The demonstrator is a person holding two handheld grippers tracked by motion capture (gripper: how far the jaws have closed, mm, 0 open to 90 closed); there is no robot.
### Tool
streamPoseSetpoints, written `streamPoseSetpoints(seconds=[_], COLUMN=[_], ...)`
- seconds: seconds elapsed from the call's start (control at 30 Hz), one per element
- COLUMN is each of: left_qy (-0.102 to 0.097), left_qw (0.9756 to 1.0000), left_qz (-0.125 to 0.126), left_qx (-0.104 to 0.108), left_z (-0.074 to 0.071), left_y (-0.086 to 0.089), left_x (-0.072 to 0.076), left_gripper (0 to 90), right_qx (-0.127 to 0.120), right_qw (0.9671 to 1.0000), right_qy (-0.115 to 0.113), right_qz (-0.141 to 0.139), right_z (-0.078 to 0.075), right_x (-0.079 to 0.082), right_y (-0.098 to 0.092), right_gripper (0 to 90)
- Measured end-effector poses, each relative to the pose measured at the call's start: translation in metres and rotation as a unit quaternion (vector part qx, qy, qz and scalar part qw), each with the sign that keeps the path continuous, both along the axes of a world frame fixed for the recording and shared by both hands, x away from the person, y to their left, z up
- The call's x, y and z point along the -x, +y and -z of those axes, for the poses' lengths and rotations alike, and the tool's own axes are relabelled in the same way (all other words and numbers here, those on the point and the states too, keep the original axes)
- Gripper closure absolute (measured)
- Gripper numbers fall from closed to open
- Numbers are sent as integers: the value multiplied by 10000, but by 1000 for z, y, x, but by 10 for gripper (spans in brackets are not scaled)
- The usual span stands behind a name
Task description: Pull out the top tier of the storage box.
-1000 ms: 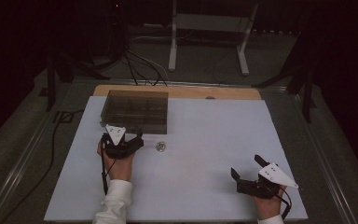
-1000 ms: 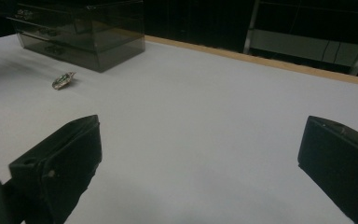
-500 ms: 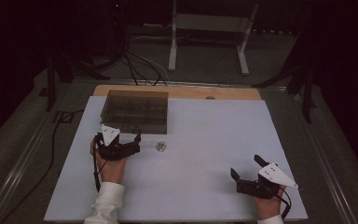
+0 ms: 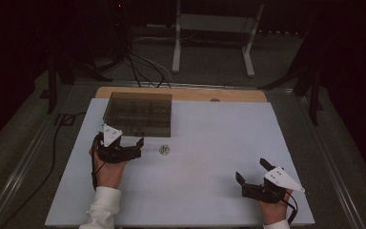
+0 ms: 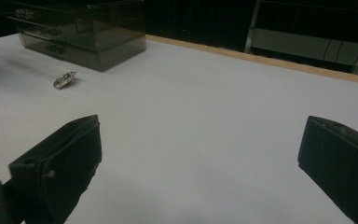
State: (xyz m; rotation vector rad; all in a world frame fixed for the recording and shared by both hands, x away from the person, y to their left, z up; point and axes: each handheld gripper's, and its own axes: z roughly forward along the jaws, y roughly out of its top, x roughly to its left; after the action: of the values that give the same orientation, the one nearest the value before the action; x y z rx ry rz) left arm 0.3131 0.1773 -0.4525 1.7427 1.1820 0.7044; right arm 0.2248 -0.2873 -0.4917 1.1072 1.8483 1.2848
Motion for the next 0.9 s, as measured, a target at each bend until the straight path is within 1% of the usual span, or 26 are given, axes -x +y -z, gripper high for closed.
streamPoseSetpoints(seconds=[0.2, 0.27, 0.33, 0.37, 0.43, 0.67, 0.73, 0.8, 0.9], left_qy=[147, 186, 247, 259, 273, 428, 460, 483, 482], left_qw=[9997, 9992, 9981, 9978, 9973, 9934, 9927, 9919, 9901], left_qz=[217, 342, 525, 586, 672, 1051, 1082, 1130, 1234], left_qx=[-27, 45, 191, 188, 85, -162, -275, -328, -458], left_z=[-8, -10, -12, -13, -16, -20, -21, -21, -22], left_y=[4, 6, 10, 11, 11, 11, 11, 11, 11], left_x=[-3, -5, -8, -9, -10, -17, -20, -23, -27], left_gripper=[12, 12, 12, 12, 12, 12, 12, 12, 13], right_qx=[-3, -3, -3, -2, -3, -2, -6, -15, -9], right_qw=[10000, 10000, 10000, 10000, 10000, 10000, 10000, 10000, 10000], right_qy=[-8, -5, -1, -4, -2, 6, 12, 15, 16], right_qz=[2, 5, 6, 3, 5, -1, 4, 9, 5], right_z=[0, 0, 0, 0, 0, 0, 0, 0, 0], right_x=[0, 0, 0, 0, 0, 0, 0, 0, 0], right_y=[-1, -1, -1, -1, -1, 0, 0, -1, -1], right_gripper=[0, 0, 0, 0, 0, 0, 0, 0, 0])
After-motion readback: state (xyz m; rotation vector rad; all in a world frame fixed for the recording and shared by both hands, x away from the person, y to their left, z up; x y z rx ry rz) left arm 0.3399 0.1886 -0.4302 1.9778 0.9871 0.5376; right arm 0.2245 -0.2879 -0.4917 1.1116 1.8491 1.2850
